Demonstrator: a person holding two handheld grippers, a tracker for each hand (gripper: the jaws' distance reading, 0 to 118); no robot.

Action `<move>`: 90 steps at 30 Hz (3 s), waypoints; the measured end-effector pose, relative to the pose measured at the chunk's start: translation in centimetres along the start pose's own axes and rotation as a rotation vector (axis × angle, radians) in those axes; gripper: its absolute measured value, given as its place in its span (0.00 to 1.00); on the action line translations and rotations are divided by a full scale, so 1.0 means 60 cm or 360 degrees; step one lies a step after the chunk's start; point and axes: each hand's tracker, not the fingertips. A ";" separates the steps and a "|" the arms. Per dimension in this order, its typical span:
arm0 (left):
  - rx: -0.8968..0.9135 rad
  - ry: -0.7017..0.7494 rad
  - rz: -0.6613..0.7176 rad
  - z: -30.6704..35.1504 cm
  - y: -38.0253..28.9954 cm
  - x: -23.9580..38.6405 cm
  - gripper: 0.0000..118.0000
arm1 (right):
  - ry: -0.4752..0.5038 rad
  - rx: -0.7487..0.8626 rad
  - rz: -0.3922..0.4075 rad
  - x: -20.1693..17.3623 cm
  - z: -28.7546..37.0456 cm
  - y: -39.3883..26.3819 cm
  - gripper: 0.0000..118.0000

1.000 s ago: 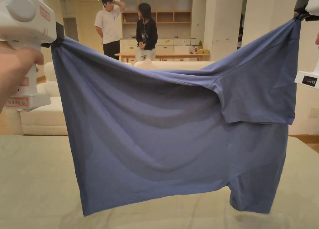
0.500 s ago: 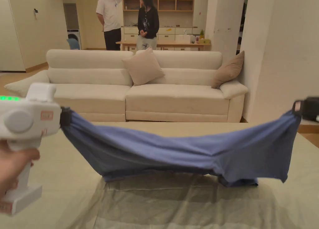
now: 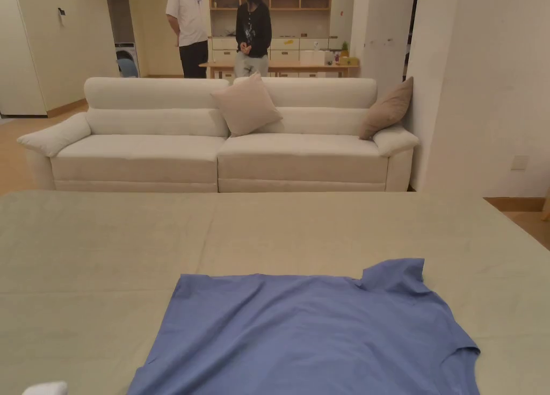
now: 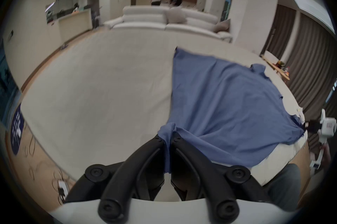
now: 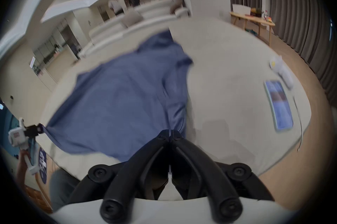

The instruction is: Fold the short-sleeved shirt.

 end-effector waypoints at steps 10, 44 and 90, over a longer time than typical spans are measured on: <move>-0.0305 0.0062 0.0022 -0.045 -0.058 -0.016 0.58 | -0.0088 -0.0175 0.0063 0.027 -0.039 -0.049 0.80; -0.0289 -0.0081 0.0333 0.011 -0.053 -0.038 0.95 | 0.0032 0.0689 0.0057 -0.054 0.287 0.004 0.00; 0.0060 -0.0082 0.0228 0.082 -0.036 0.037 0.01 | 0.0136 0.0165 0.0237 0.002 0.011 -0.144 0.05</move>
